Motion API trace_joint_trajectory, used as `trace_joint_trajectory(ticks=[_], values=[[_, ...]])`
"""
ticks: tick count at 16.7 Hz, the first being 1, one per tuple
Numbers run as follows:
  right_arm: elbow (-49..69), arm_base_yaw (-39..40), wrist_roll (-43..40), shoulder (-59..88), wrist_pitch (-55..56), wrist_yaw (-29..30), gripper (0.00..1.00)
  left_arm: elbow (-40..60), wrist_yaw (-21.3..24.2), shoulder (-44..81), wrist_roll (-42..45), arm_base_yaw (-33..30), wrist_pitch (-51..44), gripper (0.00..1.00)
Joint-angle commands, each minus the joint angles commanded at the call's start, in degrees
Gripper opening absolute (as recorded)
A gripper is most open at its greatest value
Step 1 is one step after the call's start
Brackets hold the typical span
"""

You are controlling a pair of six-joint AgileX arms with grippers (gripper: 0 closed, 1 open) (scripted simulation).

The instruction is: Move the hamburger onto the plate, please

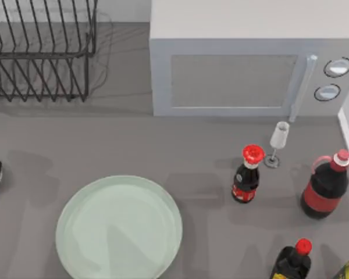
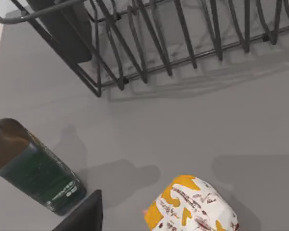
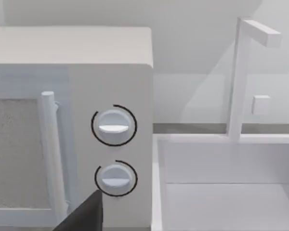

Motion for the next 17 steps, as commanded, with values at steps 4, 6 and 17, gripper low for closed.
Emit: trace_joint_trajectory(ticks=[4, 6, 17], values=[[0.00, 0.00, 0.00, 0.00, 0.00, 0.00, 1.00, 8.79, -0.10, 14.66, 7.41, 1.16, -7.95, 1.00], [0.00, 0.00, 0.00, 0.00, 0.00, 0.00, 1.00, 12.62, -0.11, 20.89, 10.81, 1.58, -11.65, 1.00], [0.00, 0.00, 0.00, 0.00, 0.00, 0.00, 1.00, 39.63, -0.13, 60.38, 31.96, 4.55, -32.59, 1.00]])
